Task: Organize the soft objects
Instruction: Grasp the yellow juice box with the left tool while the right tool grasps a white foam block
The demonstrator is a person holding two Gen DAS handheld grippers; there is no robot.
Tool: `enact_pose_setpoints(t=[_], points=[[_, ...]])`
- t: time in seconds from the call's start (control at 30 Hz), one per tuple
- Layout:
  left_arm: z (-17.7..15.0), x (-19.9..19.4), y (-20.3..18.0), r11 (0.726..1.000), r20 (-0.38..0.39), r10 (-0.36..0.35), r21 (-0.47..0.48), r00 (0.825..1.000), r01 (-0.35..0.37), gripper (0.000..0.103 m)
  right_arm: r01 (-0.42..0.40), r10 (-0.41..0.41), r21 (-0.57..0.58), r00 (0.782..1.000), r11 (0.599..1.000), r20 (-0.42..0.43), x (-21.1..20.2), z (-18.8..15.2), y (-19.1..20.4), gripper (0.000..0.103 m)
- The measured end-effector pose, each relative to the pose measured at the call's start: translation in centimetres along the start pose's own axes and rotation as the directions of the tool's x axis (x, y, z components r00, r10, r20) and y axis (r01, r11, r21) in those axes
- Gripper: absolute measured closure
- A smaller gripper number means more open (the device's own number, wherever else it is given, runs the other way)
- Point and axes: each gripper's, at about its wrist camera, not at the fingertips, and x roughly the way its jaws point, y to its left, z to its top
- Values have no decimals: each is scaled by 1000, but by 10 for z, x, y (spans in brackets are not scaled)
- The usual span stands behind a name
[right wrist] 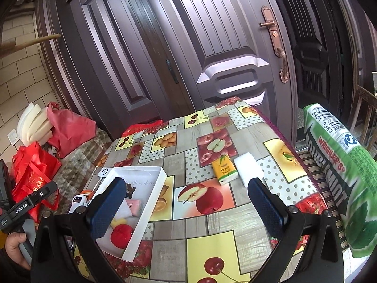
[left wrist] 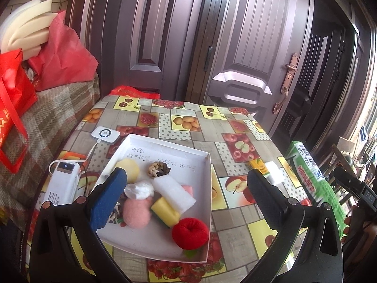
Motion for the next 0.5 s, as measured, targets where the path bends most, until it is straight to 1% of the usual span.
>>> enact_pose_setpoints(t=[0.4,0.5], points=[[-15,13,-35,999,-44,-36,0,998,36,0,38,-37,12,999,999,-23,-16,-1,-29,0],[-16,19,-51,999,-52,-50,0,997,50,0,49,-49,14,999,999,-22,-21,1,-40,0]])
